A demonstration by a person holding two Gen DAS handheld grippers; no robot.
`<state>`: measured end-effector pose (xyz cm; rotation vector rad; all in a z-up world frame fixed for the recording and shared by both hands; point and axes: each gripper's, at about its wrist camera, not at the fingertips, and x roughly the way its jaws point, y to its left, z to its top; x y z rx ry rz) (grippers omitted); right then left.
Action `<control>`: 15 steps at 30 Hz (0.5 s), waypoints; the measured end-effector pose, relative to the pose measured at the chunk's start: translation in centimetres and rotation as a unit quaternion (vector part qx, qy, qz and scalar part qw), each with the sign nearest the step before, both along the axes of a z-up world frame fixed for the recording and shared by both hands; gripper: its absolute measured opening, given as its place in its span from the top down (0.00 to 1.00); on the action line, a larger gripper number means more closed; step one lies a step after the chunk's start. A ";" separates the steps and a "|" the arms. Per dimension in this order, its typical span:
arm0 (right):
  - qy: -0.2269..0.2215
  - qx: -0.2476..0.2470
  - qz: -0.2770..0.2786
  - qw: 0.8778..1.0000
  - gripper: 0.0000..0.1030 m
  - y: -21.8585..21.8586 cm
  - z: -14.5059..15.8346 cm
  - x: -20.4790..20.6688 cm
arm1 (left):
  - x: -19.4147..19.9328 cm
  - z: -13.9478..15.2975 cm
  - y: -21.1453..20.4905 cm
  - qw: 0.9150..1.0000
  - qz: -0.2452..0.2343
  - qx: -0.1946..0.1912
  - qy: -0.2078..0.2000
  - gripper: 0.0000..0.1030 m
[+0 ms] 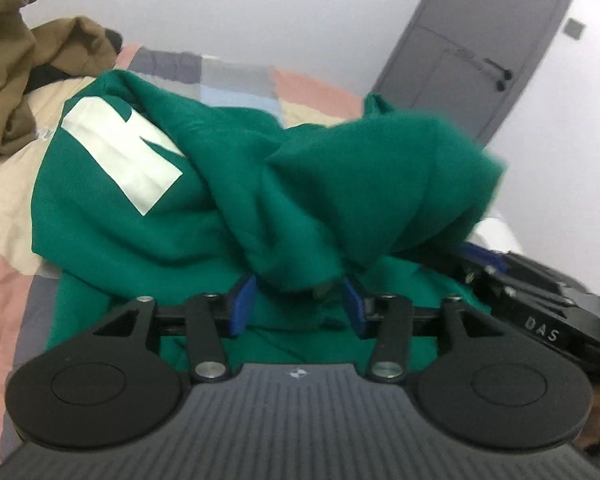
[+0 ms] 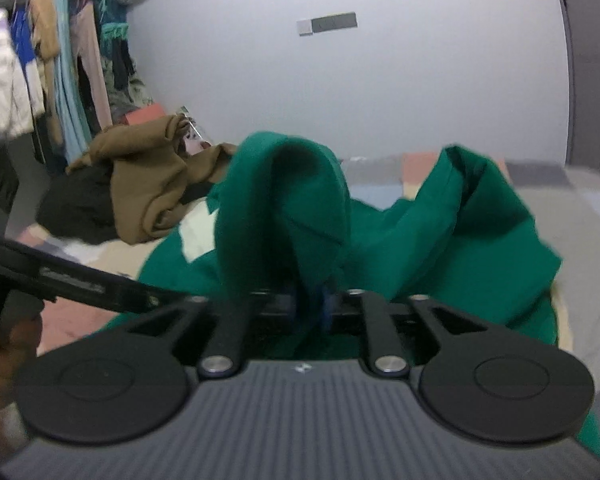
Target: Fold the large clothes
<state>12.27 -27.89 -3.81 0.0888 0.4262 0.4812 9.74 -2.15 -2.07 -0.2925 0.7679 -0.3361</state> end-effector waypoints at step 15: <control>-0.053 0.078 -0.023 0.995 0.22 -2.5 1.4 -3.1 | 0.8 0.1 4.7 0.995 0.065 -0.075 -0.003 0.38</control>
